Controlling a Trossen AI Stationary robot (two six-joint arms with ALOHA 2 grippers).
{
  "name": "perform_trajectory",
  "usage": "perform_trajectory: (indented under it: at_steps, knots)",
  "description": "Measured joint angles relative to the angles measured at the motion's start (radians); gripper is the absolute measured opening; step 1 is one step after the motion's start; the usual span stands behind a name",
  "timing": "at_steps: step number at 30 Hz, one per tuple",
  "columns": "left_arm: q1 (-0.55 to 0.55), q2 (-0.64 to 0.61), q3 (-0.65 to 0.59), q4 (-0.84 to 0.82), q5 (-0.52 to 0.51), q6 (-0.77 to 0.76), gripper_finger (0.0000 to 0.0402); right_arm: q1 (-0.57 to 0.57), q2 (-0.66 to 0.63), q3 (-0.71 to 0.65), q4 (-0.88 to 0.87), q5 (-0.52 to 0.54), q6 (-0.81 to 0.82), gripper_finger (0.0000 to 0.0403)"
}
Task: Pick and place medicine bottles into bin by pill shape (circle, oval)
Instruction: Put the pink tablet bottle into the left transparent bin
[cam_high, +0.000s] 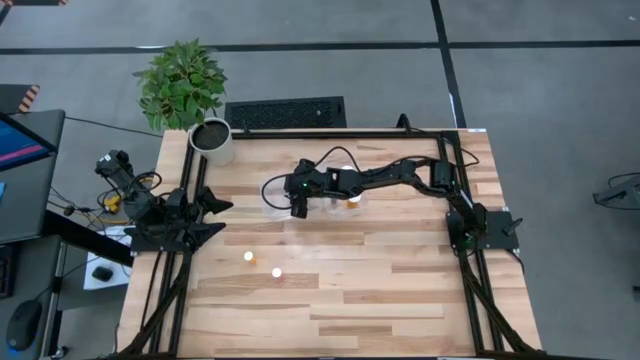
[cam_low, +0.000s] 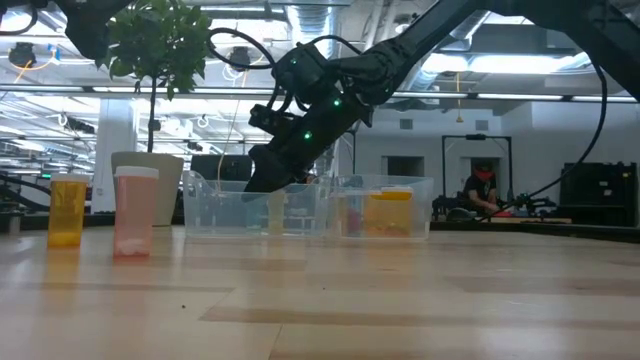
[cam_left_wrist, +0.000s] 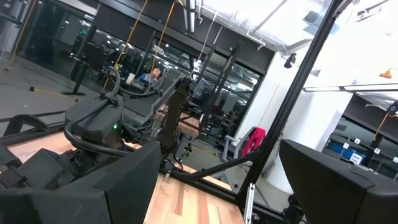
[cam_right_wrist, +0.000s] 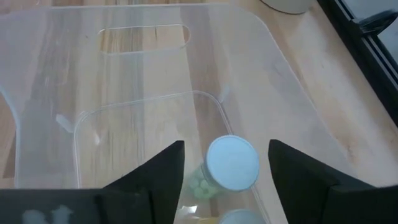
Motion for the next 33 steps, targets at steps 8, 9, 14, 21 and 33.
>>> perform_trajectory:
  at_steps: [8, 9, 14, 21, 33]
  knots:
    - [0.0, 0.0, 0.0, 0.0, 0.0, 0.0, 0.0322, 0.006, 0.0, 0.086, -0.094, 0.0, -0.022, 0.0241]
    - [0.0, 0.0, 0.0, 0.0, 0.0, 0.0, 0.0322, 0.006, 0.0, 0.098, -0.109, 0.0, -0.024, 0.0241]
    - [0.0, 0.0, 0.0, 0.0, 0.0, 0.0, 0.0322, 0.006, 0.0, 0.154, -0.18, 0.0, -0.027, 0.0241]
    - [0.0, 0.0, 0.0, 0.0, 0.0, 0.0, 0.0322, 0.006, -0.001, 0.173, -0.204, 0.0, -0.042, 0.024]
    - [0.0, 0.0, 0.0, 0.0, 0.0, -0.01, 0.0322, 0.006, -0.001, 0.173, -0.217, 0.0, -0.042, 0.024]
